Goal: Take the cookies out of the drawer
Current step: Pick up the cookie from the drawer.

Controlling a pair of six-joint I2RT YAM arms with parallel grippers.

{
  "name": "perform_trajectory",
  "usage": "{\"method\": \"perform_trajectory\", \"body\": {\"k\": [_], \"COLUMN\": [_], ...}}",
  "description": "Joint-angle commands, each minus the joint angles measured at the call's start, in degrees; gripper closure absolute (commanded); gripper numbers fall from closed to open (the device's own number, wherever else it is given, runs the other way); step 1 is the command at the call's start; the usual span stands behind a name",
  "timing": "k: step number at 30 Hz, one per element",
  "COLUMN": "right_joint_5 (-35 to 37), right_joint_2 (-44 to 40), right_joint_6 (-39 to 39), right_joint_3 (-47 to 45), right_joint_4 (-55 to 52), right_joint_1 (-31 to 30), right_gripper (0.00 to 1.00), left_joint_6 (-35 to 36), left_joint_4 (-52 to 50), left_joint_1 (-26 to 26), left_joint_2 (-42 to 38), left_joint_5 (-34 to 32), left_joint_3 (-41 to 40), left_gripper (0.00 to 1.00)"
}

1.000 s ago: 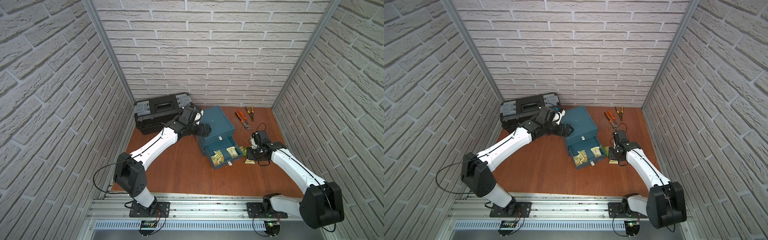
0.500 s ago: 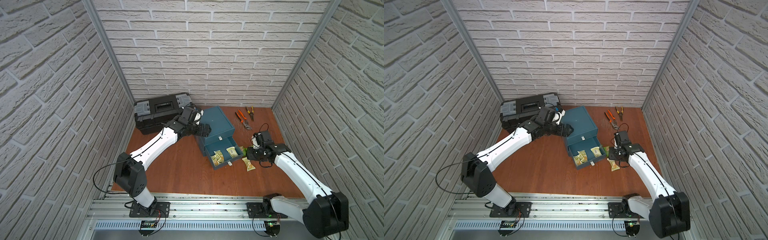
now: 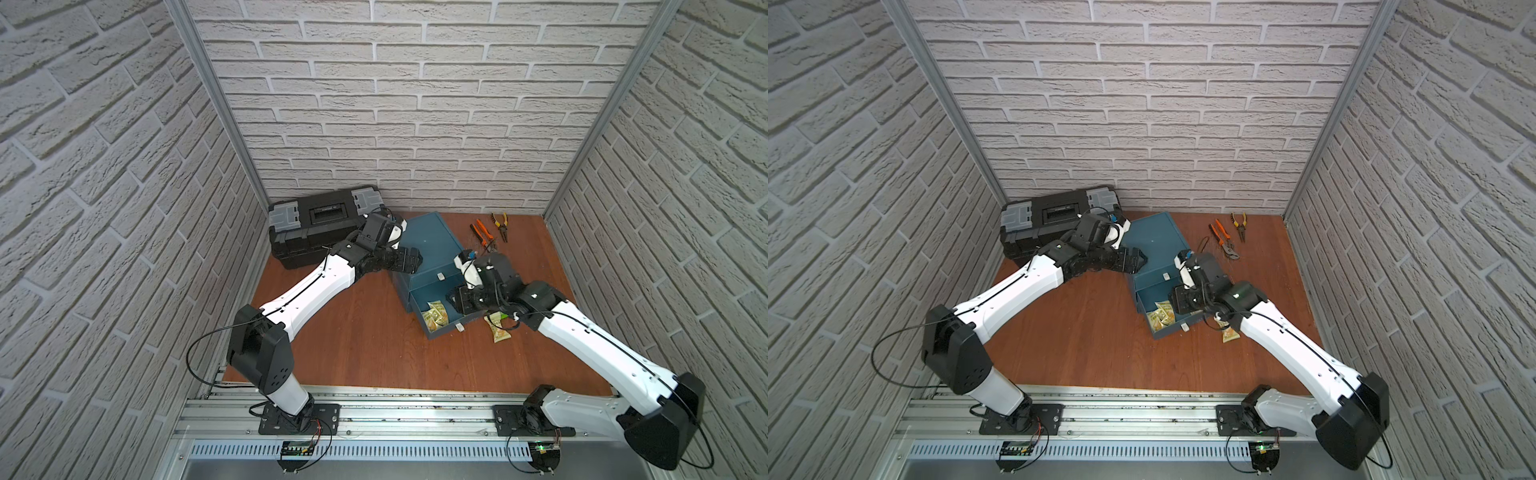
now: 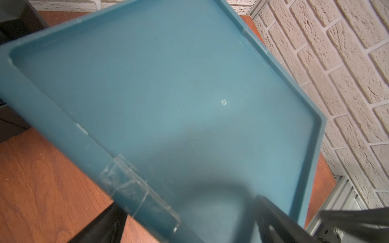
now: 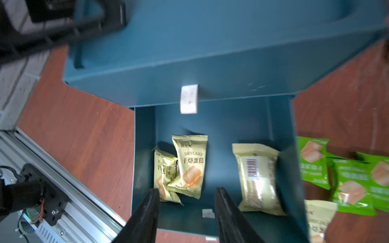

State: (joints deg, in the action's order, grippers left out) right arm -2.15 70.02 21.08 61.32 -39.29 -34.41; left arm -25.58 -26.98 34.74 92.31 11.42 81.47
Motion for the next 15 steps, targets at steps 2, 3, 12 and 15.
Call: {"method": "perform_trajectory", "body": {"k": [2, 3, 12, 15], "right_joint_5": [3.84, 4.72, 7.3, 6.99], "right_joint_2": [2.89, 4.08, 8.49, 9.51], "right_joint_6": [0.21, -0.01, -0.45, -0.24], "right_joint_3": [-1.46, -1.7, -6.92, -8.0], "right_joint_4": [4.96, 5.16, 10.72, 12.46], "right_joint_1": [-4.13, -4.79, -6.73, -6.97], "right_gripper": [0.51, 0.51, 0.52, 0.53], "left_joint_6": [1.4, 1.5, 1.84, 1.83], "left_joint_4": [-1.77, -1.76, -1.94, -1.91], "left_joint_1": [0.0, -0.04, -0.11, -0.32], "left_joint_2": [1.4, 1.43, 0.96, 0.76], "left_joint_5": [-0.18, -0.24, -0.02, -0.1], "left_joint_3": [-1.84, -1.84, -1.73, -1.91], "left_gripper": [0.02, 0.02, 0.02, 0.02]}}
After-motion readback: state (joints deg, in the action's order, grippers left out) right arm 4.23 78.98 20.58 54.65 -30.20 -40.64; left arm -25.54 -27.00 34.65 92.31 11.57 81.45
